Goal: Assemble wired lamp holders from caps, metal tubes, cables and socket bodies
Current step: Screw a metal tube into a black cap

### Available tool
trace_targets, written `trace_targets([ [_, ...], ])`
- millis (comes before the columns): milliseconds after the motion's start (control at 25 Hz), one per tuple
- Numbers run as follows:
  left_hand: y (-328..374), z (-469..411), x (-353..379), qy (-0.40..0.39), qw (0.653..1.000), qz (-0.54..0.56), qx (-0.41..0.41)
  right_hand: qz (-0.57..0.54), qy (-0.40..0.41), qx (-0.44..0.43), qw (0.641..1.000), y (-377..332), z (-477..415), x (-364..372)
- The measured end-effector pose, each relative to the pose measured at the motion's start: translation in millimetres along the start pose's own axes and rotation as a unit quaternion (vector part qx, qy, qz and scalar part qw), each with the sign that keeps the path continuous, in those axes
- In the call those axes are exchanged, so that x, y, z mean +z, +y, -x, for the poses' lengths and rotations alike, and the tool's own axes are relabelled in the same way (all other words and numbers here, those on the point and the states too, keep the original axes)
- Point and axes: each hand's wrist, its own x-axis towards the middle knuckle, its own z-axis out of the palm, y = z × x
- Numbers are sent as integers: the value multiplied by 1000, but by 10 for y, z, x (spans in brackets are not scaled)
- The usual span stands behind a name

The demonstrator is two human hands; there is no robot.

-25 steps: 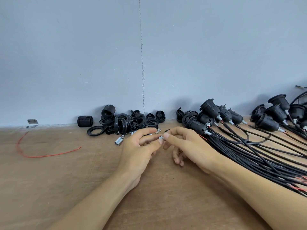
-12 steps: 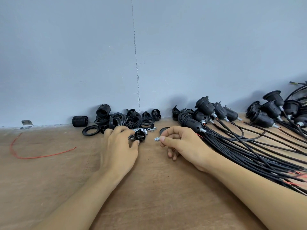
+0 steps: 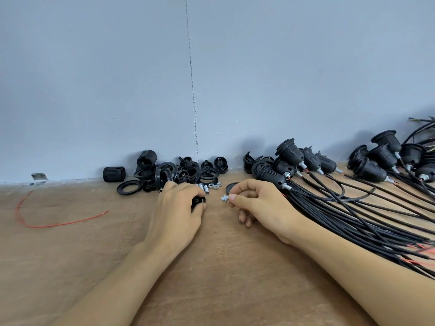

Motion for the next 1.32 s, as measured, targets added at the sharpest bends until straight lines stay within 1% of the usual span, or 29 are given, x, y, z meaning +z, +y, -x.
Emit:
trace_targets([
  [120, 15, 4, -13, 23, 996, 71, -44, -4, 18, 5, 1000, 4, -2, -4],
  [200, 36, -4, 9, 56, 980, 162, -105, -10, 20, 3, 1000, 2, -4, -7],
  [280, 92, 1, 34, 47, 965, 213, -146, -4, 14, -1, 1000, 1, -1, -5],
  [320, 128, 24, 40, 35, 968, 210, -135, 6, 12, -5, 1000, 3, 2, 2],
  [360, 172, 55, 36, 31, 974, 196, -107, 20, 11, -8, 1000, 6, 5, 10],
  [440, 265, 119, 4, 15, 987, 155, -32, 44, 15, -14, 999, 15, 10, 25],
  [520, 314, 175, -26, -49, 995, 88, 20, 52, 25, -15, 998, 21, 6, 22],
  [600, 308, 207, -14, -114, 991, 45, 50, 47, 35, -12, 998, 25, -5, 0],
  [640, 302, 205, -17, -132, 989, 40, 57, 38, 37, -7, 999, 26, -8, -7],
  [720, 299, 184, -25, -132, 989, 52, 44, 16, 36, 3, 999, 25, -7, -13],
  [760, 301, 174, -17, -119, 990, 76, 18, 4, 37, 4, 999, 21, -3, -14],
  [800, 305, 160, -8, -101, 985, 135, -31, -11, 40, 1, 999, 9, -3, -14],
  [840, 301, 139, 3, -82, 967, 224, -90, -25, 43, -5, 999, -3, 0, -21],
  [880, 297, 115, 6, -68, 932, 324, -150, -38, 41, -11, 998, -18, 2, -28],
  [920, 294, 95, 2, -63, 885, 414, -202, -51, 32, -16, 998, -31, 10, -36],
  [960, 281, 73, -5, -62, 844, 477, -238, -65, 17, -18, 998, -43, 16, -36],
  [1000, 255, 55, -13, -62, 814, 517, -257, -76, -1, -19, 997, -53, 26, -30],
  [1040, 232, 41, -16, -68, 793, 546, -263, -86, -18, -19, 996, -61, 35, -18],
  [1120, 221, 19, -35, -87, 761, 587, -262, -105, -32, -17, 994, -72, 45, 2],
  [1240, 229, 0, -47, -117, 719, 627, -276, -127, -28, -13, 991, -98, 50, 0],
  [1320, 224, -11, -43, -134, 696, 641, -294, -132, -39, -10, 990, -115, 62, 7],
])
